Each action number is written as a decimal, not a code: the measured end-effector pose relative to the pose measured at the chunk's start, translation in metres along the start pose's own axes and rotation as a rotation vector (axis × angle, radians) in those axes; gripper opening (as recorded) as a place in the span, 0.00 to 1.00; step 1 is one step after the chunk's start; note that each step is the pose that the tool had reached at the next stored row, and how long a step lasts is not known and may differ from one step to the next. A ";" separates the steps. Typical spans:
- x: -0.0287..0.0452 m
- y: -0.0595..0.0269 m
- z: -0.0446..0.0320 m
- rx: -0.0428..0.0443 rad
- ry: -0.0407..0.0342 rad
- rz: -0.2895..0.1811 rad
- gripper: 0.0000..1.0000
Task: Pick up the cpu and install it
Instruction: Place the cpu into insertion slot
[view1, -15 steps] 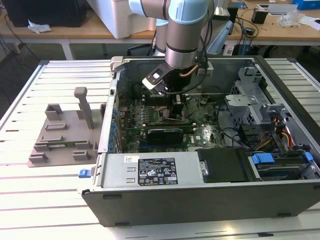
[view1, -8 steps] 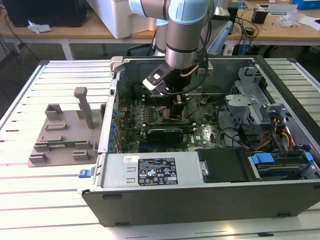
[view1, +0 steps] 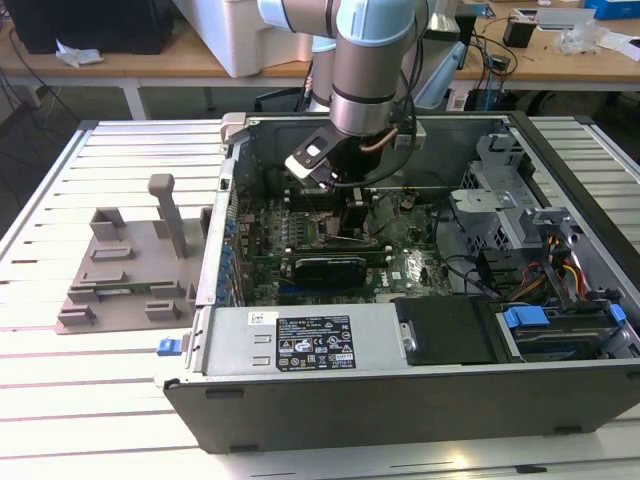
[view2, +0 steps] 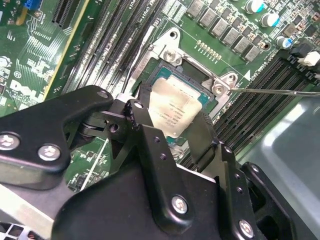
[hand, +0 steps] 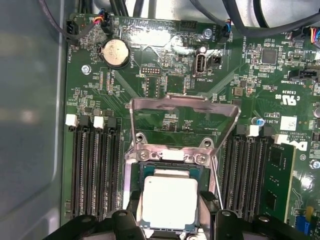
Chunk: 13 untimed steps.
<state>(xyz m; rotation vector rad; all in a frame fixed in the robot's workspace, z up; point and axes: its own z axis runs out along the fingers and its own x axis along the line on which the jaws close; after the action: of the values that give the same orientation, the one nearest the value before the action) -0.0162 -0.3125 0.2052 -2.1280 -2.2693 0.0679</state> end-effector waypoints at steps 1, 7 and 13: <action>0.0010 0.0000 0.0000 0.0000 0.0001 0.000 0.57; 0.0059 0.0002 0.0041 0.0009 -0.0018 0.023 0.57; 0.0062 0.0003 0.0019 -0.0002 -0.0029 0.026 0.57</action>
<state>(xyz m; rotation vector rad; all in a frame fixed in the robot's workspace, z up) -0.0164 -0.3063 0.2033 -2.1590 -2.2436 0.0714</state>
